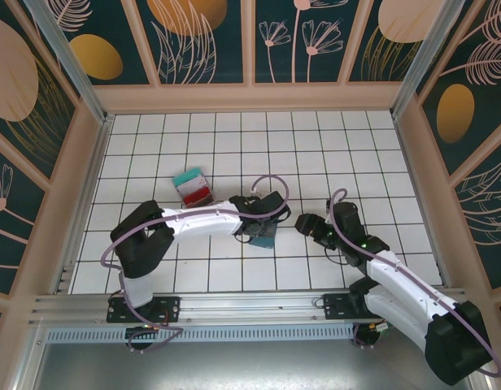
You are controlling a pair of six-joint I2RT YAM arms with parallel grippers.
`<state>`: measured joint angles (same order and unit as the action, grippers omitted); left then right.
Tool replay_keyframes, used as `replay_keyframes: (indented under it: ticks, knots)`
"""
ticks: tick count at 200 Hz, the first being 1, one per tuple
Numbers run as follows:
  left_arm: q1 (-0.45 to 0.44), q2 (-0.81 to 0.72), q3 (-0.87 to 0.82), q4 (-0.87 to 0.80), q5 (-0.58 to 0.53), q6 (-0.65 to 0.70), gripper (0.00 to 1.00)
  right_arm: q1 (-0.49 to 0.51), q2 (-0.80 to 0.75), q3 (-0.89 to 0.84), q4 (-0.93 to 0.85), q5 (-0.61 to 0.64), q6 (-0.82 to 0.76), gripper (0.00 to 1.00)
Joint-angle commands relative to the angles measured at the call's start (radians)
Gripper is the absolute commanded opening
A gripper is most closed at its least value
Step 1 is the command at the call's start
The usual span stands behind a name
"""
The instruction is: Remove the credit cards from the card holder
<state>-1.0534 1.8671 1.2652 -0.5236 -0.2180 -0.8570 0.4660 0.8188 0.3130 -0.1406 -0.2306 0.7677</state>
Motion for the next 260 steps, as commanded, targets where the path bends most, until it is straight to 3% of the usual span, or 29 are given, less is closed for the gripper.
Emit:
replay_keyframes:
  ticks: [1,25,83,129,196,260]
  knots:
    - [-0.003,0.033,0.049,-0.042,-0.013,0.049,0.33,-0.007,-0.014,-0.014,-0.020,-0.007,0.018,0.70]
    - [-0.003,0.063,0.063,-0.047,-0.002,0.065,0.37,-0.007,-0.014,-0.012,-0.022,-0.003,0.022,0.71]
    - [-0.003,0.107,0.051,-0.071,-0.004,0.077,0.37,-0.008,-0.005,-0.007,-0.012,-0.006,0.023,0.73]
    - [-0.003,0.106,0.048,-0.077,-0.017,0.077,0.00,-0.006,0.042,-0.008,0.048,-0.061,0.036,0.71]
    - [-0.003,0.033,0.020,-0.039,-0.014,0.031,0.00,0.058,0.251,0.031,0.252,-0.173,0.080,0.53]
    - [0.001,-0.099,-0.035,-0.053,-0.064,-0.031,0.00,0.142,0.431,0.130,0.263,-0.148,0.061,0.56]
